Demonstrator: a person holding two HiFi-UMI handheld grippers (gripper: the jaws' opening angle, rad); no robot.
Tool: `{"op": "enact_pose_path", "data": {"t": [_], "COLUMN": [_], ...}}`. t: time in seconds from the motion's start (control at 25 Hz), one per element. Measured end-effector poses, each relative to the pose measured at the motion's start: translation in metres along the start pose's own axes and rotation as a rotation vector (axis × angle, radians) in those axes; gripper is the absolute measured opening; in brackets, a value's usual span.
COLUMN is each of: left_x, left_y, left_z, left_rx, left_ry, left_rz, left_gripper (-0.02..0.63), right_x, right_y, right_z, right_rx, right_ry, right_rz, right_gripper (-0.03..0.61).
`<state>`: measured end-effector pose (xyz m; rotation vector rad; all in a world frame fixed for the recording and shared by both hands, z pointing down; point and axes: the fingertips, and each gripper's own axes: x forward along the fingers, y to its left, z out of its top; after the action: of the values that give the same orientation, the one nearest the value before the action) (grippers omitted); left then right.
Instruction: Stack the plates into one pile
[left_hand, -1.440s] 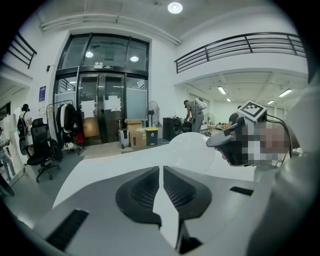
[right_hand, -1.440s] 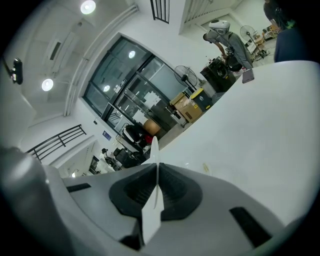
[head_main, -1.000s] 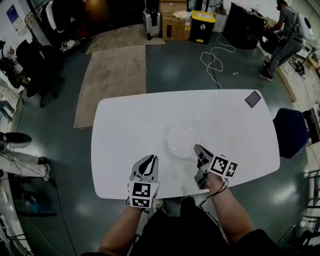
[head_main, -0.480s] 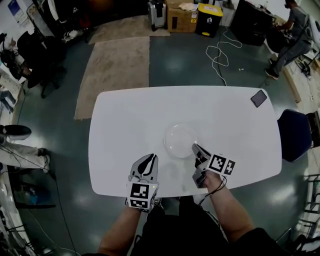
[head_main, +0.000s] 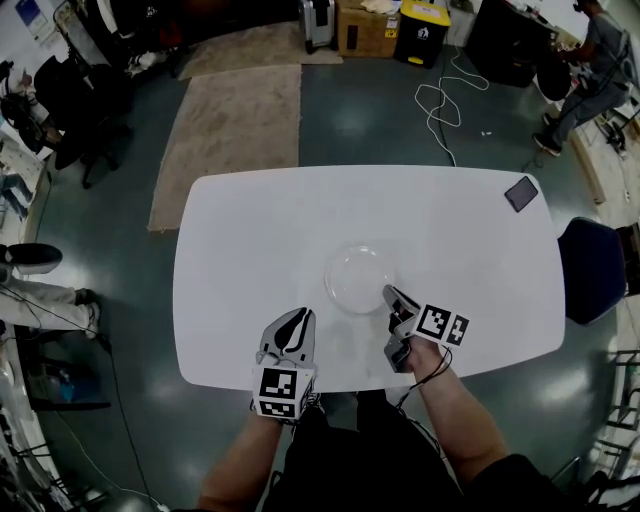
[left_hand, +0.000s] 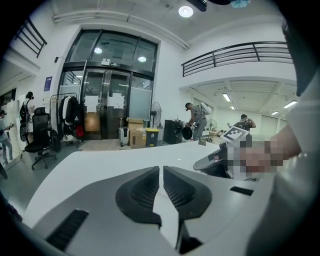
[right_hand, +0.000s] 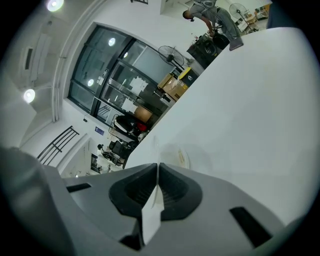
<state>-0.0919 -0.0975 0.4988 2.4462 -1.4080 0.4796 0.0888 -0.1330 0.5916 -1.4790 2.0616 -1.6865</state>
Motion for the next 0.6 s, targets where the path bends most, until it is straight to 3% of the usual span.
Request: {"op": "enact_pose_path", "data": {"t": [0.6], "left_x": [-0.003], "left_y": [-0.006], "left_z": [-0.011], "left_rx": [-0.026], "left_ry": [0.013], "left_rz": [0.007], "left_gripper": [0.041], "right_x": [0.013], "right_y": [-0.013], "right_z": [0.006], "right_rx": [-0.153], "right_ry": [0.052], "right_rz": [-0.107], "right_gripper": [0.04]}}
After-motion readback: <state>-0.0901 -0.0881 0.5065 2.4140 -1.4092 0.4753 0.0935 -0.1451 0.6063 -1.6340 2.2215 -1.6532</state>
